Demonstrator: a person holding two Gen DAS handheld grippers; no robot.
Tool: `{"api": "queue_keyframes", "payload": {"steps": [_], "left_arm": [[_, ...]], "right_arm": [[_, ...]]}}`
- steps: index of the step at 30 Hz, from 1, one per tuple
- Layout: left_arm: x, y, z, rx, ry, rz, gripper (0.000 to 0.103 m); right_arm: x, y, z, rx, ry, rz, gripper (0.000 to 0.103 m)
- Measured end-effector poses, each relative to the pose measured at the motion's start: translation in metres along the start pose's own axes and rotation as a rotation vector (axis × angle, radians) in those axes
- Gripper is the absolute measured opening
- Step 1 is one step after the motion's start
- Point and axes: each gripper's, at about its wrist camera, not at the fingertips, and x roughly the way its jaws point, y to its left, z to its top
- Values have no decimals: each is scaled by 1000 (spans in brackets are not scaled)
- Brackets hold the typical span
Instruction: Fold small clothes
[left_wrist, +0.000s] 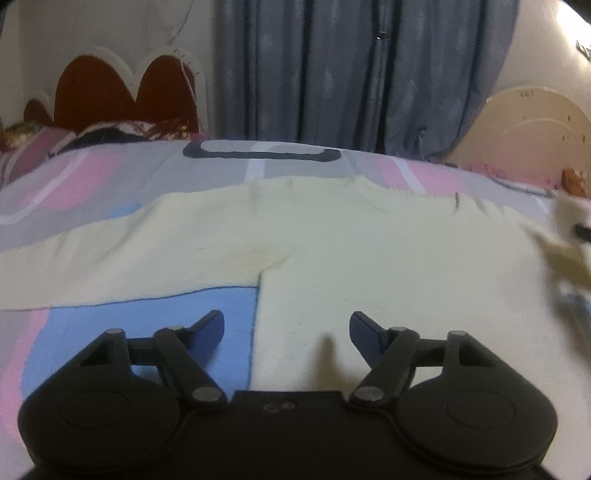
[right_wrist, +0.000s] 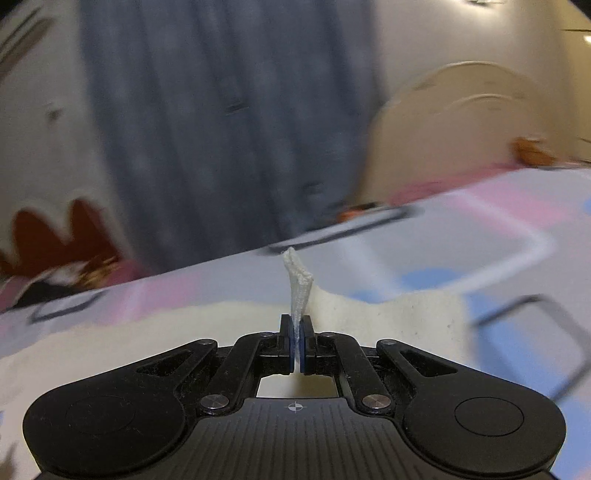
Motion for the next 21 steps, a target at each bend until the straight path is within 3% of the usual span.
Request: {"api": "queue_keyframes", "payload": {"steps": [5, 11, 12, 14, 18, 21], "left_arm": [[3, 19, 5, -33, 6, -20, 66], [7, 32, 3, -55, 19, -46, 66], [8, 32, 3, -58, 15, -55, 66], [10, 29, 6, -68, 4, -87, 67], [28, 5, 16, -80, 9, -192, 66], [49, -24, 24, -74, 37, -294, 50]], "right_arm": [[36, 106, -30, -123, 54, 134, 1], [73, 179, -81, -295, 183, 215, 3], [73, 184, -84, -355, 159, 191, 7], [63, 186, -89, -410, 125, 191, 28], [48, 154, -87, -324, 103, 164, 28], [41, 121, -81, -218, 118, 132, 28]]}}
